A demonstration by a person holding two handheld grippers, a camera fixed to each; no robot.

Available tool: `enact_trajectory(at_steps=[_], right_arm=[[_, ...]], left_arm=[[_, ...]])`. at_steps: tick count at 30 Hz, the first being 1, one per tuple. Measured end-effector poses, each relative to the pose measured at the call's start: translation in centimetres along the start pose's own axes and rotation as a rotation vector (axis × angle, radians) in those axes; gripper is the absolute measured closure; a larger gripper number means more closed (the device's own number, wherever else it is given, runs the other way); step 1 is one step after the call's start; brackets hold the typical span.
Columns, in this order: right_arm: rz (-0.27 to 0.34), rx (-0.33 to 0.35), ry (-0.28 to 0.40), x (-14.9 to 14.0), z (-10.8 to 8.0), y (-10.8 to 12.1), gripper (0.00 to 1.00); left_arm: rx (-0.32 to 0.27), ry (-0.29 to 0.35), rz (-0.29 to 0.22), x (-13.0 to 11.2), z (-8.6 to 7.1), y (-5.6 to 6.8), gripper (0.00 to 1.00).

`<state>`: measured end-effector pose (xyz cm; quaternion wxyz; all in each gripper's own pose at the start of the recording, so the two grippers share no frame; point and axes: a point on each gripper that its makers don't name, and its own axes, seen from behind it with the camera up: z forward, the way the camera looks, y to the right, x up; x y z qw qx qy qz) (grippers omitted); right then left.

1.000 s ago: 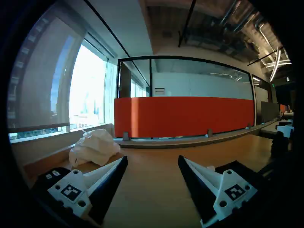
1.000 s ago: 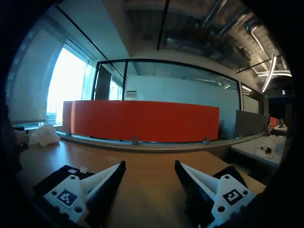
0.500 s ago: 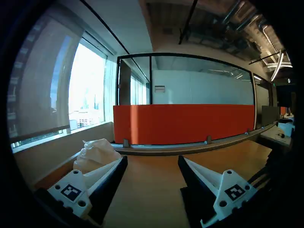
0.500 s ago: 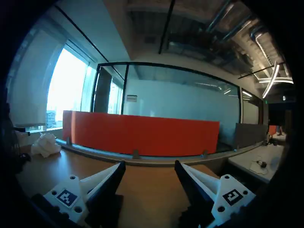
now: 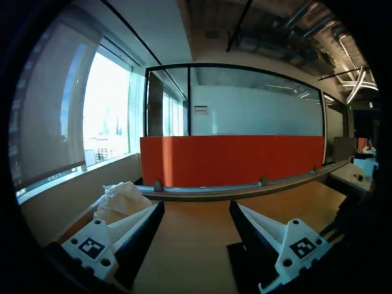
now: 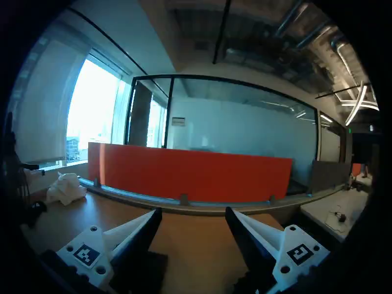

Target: Fold towel

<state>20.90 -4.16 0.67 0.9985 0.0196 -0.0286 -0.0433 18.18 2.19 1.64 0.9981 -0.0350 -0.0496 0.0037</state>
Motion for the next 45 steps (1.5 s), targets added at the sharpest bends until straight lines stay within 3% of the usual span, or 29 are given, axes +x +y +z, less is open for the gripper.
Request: enact_trajectory(at_steps=[10, 21, 31, 45], right_arm=[[-0.034, 0.116, -0.082, -0.4, -0.2, -1.9, 0.00], [-0.116, 0.270, -0.178, -2.1, -0.7, -4.5, 0.00], [-0.145, 0.337, -0.227, -3.9, -1.1, -6.1, 0.00], [-0.156, 0.377, -0.314, -9.7, -1.9, -7.0, 0.00]], left_arm=[[-0.127, -0.101, 0.045, -1.9, -0.3, 2.8, 0.01], [-0.291, -0.199, 0.091, -3.8, -0.9, 6.4, 0.02], [-0.333, -0.230, 0.130, -5.2, -0.8, 7.5, 0.01], [-0.386, -0.332, 0.149, -12.0, -1.5, 9.2, 0.01]])
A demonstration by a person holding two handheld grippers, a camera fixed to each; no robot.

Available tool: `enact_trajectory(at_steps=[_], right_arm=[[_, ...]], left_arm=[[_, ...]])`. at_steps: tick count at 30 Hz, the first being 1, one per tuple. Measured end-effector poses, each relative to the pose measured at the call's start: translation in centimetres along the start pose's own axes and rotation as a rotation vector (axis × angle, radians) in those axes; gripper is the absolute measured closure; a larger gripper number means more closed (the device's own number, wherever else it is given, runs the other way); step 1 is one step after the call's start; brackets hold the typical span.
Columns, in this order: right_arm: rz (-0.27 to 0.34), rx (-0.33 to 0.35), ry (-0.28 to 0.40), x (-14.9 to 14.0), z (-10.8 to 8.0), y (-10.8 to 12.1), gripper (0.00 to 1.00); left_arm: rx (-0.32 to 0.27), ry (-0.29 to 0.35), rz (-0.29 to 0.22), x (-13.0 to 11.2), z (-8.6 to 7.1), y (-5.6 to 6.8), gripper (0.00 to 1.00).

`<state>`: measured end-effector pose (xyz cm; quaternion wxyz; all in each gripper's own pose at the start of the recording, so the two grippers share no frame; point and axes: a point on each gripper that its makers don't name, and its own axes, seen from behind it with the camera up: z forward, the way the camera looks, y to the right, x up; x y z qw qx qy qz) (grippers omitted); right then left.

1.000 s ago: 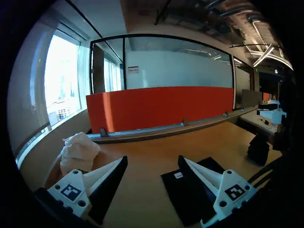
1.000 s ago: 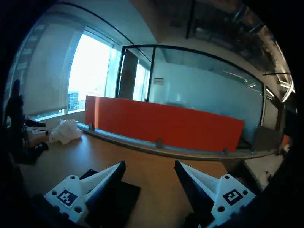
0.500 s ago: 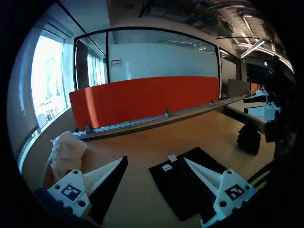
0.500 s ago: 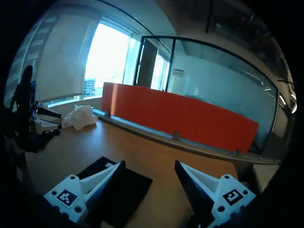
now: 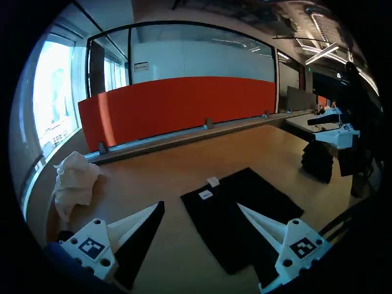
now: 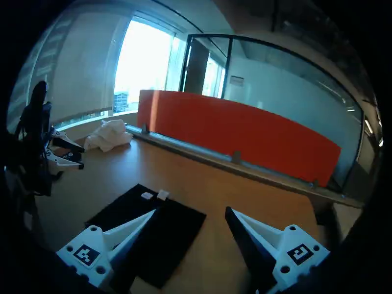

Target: Fold towel

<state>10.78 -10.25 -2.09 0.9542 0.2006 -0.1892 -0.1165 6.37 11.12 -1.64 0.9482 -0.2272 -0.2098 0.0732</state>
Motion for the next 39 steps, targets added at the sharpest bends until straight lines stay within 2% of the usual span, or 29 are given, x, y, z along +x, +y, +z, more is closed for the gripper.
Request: enact_trajectory(at_steps=[21, 33, 39], right_arm=[[-0.015, 0.079, -0.177, -11.3, 2.5, -3.7, 0.00], [-0.016, 0.105, -0.267, -16.4, 3.1, -5.1, 0.00], [-0.014, 0.134, -0.323, -19.1, 2.8, -6.0, 0.00]], left_arm=[[-0.088, -0.151, 0.039, -9.4, 2.9, 3.8, 0.02], [-0.130, -0.248, 0.051, -14.1, 3.6, 5.2, 0.02], [-0.165, -0.298, 0.068, -16.0, 3.8, 6.4, 0.02]])
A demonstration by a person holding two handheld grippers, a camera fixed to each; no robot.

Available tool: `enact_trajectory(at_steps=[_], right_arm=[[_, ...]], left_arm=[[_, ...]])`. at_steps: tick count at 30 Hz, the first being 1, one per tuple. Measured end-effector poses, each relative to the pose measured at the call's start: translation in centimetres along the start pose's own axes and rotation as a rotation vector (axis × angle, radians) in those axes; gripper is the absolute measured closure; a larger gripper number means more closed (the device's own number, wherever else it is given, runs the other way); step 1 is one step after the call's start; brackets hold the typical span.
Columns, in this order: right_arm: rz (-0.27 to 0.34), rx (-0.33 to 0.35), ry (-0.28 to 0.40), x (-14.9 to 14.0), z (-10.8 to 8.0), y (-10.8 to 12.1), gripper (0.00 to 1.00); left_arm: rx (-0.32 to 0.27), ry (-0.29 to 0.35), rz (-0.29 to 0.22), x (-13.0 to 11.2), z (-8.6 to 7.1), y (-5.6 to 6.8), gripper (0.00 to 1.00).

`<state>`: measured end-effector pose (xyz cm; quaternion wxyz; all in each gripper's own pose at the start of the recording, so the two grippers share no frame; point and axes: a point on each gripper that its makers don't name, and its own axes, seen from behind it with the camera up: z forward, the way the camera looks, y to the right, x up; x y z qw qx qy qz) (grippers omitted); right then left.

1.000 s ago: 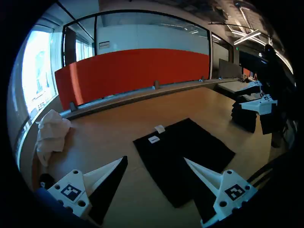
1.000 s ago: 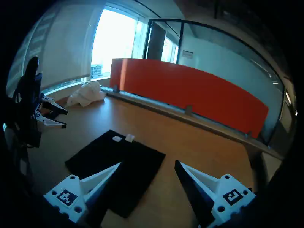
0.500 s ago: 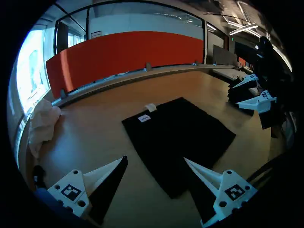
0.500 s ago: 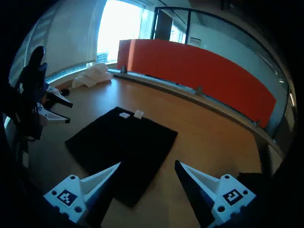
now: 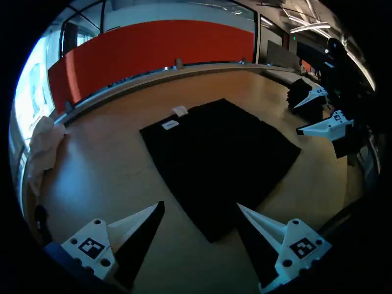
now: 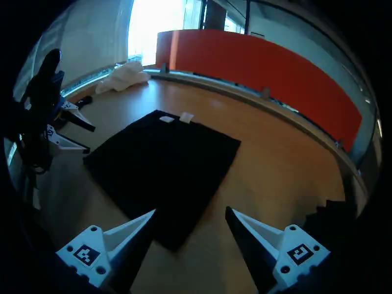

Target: Fold towel

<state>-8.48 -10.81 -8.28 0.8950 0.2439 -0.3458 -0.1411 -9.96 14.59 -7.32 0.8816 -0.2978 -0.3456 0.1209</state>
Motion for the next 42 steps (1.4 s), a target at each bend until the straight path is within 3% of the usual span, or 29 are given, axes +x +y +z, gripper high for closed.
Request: enact_trajectory(at_steps=[6, 19, 23, 29, 36, 42], right_arm=[[-0.012, 0.041, -0.061, -2.5, 0.3, -1.0, 0.00], [-0.029, 0.063, -0.106, -4.8, 0.8, -1.7, 0.05], [-0.025, 0.071, -0.116, -5.2, 0.9, -1.8, 0.15], [-0.017, 0.092, -0.140, -6.0, 1.1, -2.2, 0.32], [-0.006, 0.102, -0.142, -6.2, 1.1, -2.5, 0.38], [-0.001, 0.125, -0.143, -6.3, 1.1, -2.9, 0.53]], left_arm=[[-0.029, -0.049, 0.007, -1.5, 0.5, 1.2, 0.02], [-0.040, -0.095, 0.020, -3.4, 0.8, 1.9, 0.03], [-0.042, -0.107, 0.024, -3.9, 1.0, 2.1, 0.06], [-0.043, -0.118, 0.040, -4.3, 1.0, 2.3, 0.22], [-0.038, -0.131, 0.034, -4.4, 1.0, 2.4, 0.27], [-0.038, -0.139, 0.037, -4.5, 0.9, 2.5, 0.36]])
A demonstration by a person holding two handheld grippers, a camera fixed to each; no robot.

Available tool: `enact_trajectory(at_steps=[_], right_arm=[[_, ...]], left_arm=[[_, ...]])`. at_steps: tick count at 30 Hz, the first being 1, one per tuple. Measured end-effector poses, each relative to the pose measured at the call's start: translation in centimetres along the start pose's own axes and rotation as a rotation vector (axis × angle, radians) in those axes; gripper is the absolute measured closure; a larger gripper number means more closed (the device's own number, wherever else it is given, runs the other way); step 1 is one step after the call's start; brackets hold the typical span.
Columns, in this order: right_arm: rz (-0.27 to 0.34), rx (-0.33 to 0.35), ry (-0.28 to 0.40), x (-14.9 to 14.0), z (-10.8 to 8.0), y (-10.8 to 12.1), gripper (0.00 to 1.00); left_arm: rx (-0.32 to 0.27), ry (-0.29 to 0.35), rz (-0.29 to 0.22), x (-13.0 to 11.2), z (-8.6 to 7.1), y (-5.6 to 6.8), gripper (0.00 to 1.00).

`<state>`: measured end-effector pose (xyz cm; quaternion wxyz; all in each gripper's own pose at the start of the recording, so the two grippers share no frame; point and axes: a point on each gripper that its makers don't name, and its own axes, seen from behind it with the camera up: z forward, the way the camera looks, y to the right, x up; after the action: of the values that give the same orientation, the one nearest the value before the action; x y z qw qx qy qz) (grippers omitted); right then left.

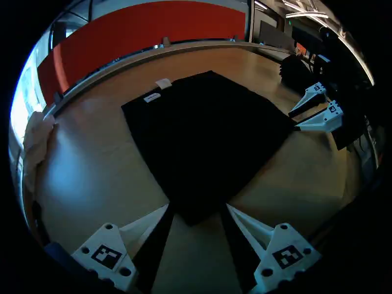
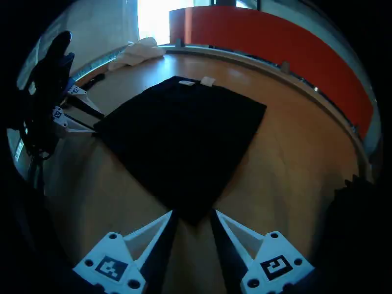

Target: Fold towel

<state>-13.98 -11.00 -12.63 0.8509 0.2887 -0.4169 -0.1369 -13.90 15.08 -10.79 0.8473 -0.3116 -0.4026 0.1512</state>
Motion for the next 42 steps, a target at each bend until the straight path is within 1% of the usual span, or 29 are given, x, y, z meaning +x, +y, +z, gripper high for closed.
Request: enact_trajectory(at_steps=[3, 4, 8, 10, 13, 15, 19, 23, 30, 34, 39, 42], right_arm=[[-0.002, 0.004, -0.001, 0.0, 0.0, -0.1, 0.62], [-0.002, 0.003, -0.001, 0.0, 0.0, -0.1, 0.64], [0.001, -0.002, 0.001, -0.1, -0.1, 0.0, 0.79], [0.004, -0.005, 0.001, 0.0, -0.1, 0.0, 0.82], [0.008, -0.008, 0.001, -0.1, -0.2, -0.1, 0.82], [0.009, -0.011, 0.001, -0.1, -0.3, -0.1, 0.83], [0.014, -0.006, 0.001, -0.1, -0.4, -0.3, 0.84], [0.023, 0.008, 0.007, 0.1, -0.6, -0.7, 0.86], [0.036, -0.001, 0.018, 0.6, -0.9, -0.7, 0.88], [0.044, 0.003, 0.030, 1.1, -1.2, -0.6, 0.88], [0.042, 0.000, 0.055, 2.2, -2.0, -0.6, 0.88], [0.039, -0.002, 0.073, 3.2, -2.8, -0.7, 0.88]], left_arm=[[0.000, -0.004, 0.004, -0.1, 0.0, 0.1, 0.45], [0.002, -0.005, 0.004, -0.1, 0.0, 0.1, 0.46], [0.007, -0.007, 0.004, -0.1, -0.1, 0.2, 0.49], [0.008, -0.009, 0.000, -0.1, -0.2, 0.3, 0.53], [0.010, -0.015, -0.010, -0.2, -0.2, 0.4, 0.58], [0.014, -0.018, -0.015, -0.2, -0.2, 0.3, 0.66], [0.019, -0.023, -0.026, -0.2, -0.2, 0.3, 0.74], [0.021, -0.030, -0.040, -0.1, -0.3, 0.2, 0.85], [0.000, -0.034, -0.064, 0.2, -0.4, 0.6, 0.87], [0.004, -0.024, -0.071, 0.7, -0.6, 0.5, 0.88], [0.011, -0.013, -0.084, 1.3, -1.3, 0.2, 0.88], [0.019, -0.006, -0.092, 1.9, -2.0, 0.1, 0.88]])
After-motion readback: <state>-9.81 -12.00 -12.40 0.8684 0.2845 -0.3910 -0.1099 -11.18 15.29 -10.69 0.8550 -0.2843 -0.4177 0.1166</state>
